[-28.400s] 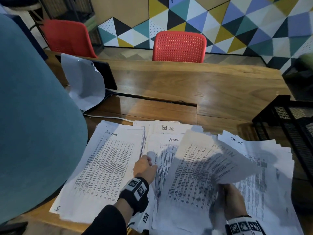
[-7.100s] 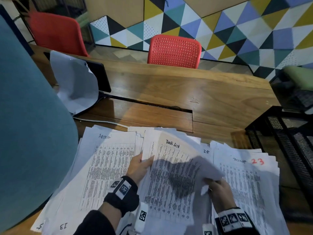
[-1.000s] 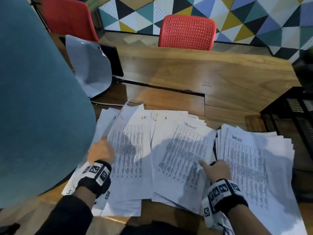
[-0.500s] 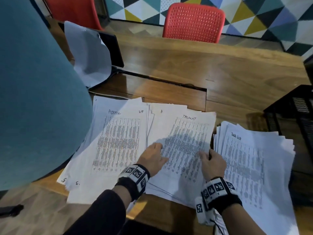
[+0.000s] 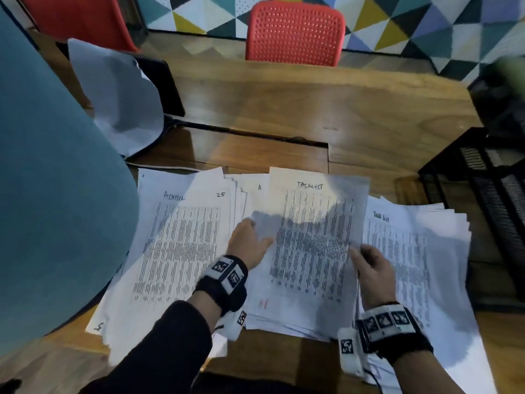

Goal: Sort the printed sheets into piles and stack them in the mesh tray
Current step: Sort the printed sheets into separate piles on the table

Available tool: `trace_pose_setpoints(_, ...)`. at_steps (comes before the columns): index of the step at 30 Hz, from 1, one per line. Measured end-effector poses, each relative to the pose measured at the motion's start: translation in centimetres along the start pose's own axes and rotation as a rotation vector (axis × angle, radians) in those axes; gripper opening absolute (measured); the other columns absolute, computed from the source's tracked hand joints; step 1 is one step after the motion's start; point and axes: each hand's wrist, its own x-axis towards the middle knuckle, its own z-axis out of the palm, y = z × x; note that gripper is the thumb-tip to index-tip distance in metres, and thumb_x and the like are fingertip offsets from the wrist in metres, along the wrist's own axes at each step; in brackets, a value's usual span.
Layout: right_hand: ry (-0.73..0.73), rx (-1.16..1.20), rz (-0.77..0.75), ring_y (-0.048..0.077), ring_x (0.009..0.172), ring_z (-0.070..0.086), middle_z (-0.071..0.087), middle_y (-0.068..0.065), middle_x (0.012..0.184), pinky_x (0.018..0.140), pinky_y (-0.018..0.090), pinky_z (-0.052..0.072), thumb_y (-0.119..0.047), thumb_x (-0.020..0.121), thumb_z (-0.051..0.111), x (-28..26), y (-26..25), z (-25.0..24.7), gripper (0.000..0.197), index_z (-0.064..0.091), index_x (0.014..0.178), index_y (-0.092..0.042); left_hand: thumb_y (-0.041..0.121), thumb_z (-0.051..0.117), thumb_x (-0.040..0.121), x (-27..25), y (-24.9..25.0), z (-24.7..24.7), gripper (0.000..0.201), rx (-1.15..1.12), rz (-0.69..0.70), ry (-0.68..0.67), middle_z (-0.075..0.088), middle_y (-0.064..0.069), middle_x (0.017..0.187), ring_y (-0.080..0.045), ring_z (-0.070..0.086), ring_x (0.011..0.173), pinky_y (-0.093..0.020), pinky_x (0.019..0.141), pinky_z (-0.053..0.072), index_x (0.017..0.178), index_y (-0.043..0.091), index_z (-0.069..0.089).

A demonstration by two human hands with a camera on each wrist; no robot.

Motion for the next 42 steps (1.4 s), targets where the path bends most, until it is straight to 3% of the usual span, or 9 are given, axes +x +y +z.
trace_pose_setpoints(7, -0.05, 0.057, 0.096, 0.036, 0.084, 0.063, 0.069, 0.023, 0.096, 0.08, 0.058, 0.053, -0.043, 0.077, 0.072, -0.3, -0.4, -1.0, 0.034, 0.07, 0.105, -0.023, 0.037, 0.044, 0.103, 0.6, 0.4, -0.9, 0.021, -0.398, -0.073, -0.168, 0.054, 0.005, 0.095, -0.011, 0.052, 0.092, -0.019, 0.076, 0.04, 0.093, 0.025, 0.059)
trace_pose_setpoints(11, -0.013, -0.049, 0.056, 0.042, 0.088, 0.064, 0.069, 0.016, 0.095, 0.077, 0.059, 0.055, -0.02, 0.092, 0.06, 1.0, -0.4, -1.7, 0.007, 0.065, 0.096, -0.025, 0.074, 0.052, 0.082, 0.2, -0.1, -0.4, 0.081, -0.587, -0.106, -0.126, 0.063, -0.002, 0.128, -0.018, 0.058, 0.118, -0.044, 0.111, 0.04, 0.133, 0.011, 0.06)
trace_pose_setpoints(16, -0.087, 0.157, 0.28, 0.027, 0.064, 0.051, 0.057, 0.013, 0.083, 0.051, 0.03, 0.049, -0.012, 0.089, 0.058, 2.8, -0.1, -2.0, 0.006, 0.057, 0.083, -0.011, 0.046, 0.062, 0.091, 0.2, -0.4, 0.6, 0.068, -0.716, -0.146, -0.048, 0.038, -0.004, 0.156, -0.022, 0.034, 0.144, -0.042, 0.117, 0.025, 0.144, 0.006, 0.047)
trace_pose_setpoints(22, -0.221, 0.077, 0.311, 0.036, 0.094, 0.064, 0.066, 0.014, 0.106, 0.078, 0.05, 0.053, 0.005, 0.081, 0.062, 3.8, 0.3, -0.7, 0.036, 0.055, 0.115, -0.004, 0.021, 0.077, 0.083, 0.5, -1.1, 1.3, 0.043, -0.867, -0.163, 0.011, 0.071, -0.001, 0.121, -0.015, 0.063, 0.119, -0.017, 0.086, 0.054, 0.122, 0.007, 0.067)
trace_pose_setpoints(27, -0.077, 0.115, 0.252, 0.042, 0.099, 0.062, 0.07, 0.023, 0.097, 0.091, 0.056, 0.047, -0.002, 0.08, 0.064, 4.7, 0.8, -1.0, 0.008, 0.069, 0.086, 0.0, 0.046, 0.061, 0.094, 1.6, -1.2, 1.1, 0.064, -0.919, -0.262, 0.08, 0.042, -0.005, 0.153, -0.023, 0.038, 0.142, -0.04, 0.117, 0.028, 0.143, 0.007, 0.048)
trace_pose_setpoints(31, -0.183, 0.4, 0.349, 0.04, 0.105, 0.064, 0.068, 0.021, 0.116, 0.084, 0.048, 0.05, -0.001, 0.091, 0.046, 5.2, 0.6, -1.4, 0.028, 0.06, 0.067, 0.002, 0.06, 0.066, 0.084, 1.9, -0.7, 0.9, 0.079, -0.885, -0.267, 0.052, 0.041, -0.005, 0.154, -0.025, 0.041, 0.14, -0.048, 0.118, 0.029, 0.144, 0.013, 0.047)
trace_pose_setpoints(34, -0.18, 0.254, 0.31, 0.033, 0.08, 0.065, 0.072, 0.012, 0.075, 0.058, 0.02, 0.053, 0.003, 0.085, 0.056, 4.9, -0.4, -0.8, 0.024, 0.062, 0.063, -0.004, 0.061, 0.053, 0.091, 1.9, -0.3, 1.1, 0.071, -0.826, -0.245, -0.052, 0.032, 0.0, 0.159, -0.025, 0.03, 0.146, -0.05, 0.118, 0.021, 0.147, 0.018, 0.043)
trace_pose_setpoints(38, -0.189, 0.168, 0.31, 0.036, 0.092, 0.066, 0.071, 0.018, 0.097, 0.069, 0.037, 0.052, 0.009, 0.081, 0.061, 4.7, 0.5, -0.7, 0.029, 0.061, 0.107, -0.003, 0.071, 0.03, 0.095, 1.6, 0.7, 1.2, 0.069, -0.598, -0.157, -0.092, 0.059, -0.001, 0.135, -0.024, 0.054, 0.125, -0.045, 0.115, 0.032, 0.134, 0.023, 0.059)
trace_pose_setpoints(42, -0.132, 0.15, 0.37, 0.033, 0.075, 0.064, 0.067, 0.023, 0.09, 0.049, 0.03, 0.056, 0.016, 0.079, 0.056, 4.1, 0.0, -0.6, 0.013, 0.061, 0.088, 0.008, 0.044, 0.052, 0.095, 2.9, 0.1, 1.5, 0.04, -0.279, -0.02, 0.168, 0.057, -0.005, 0.12, -0.023, 0.056, 0.114, -0.035, 0.1, 0.045, 0.122, 0.014, 0.056)
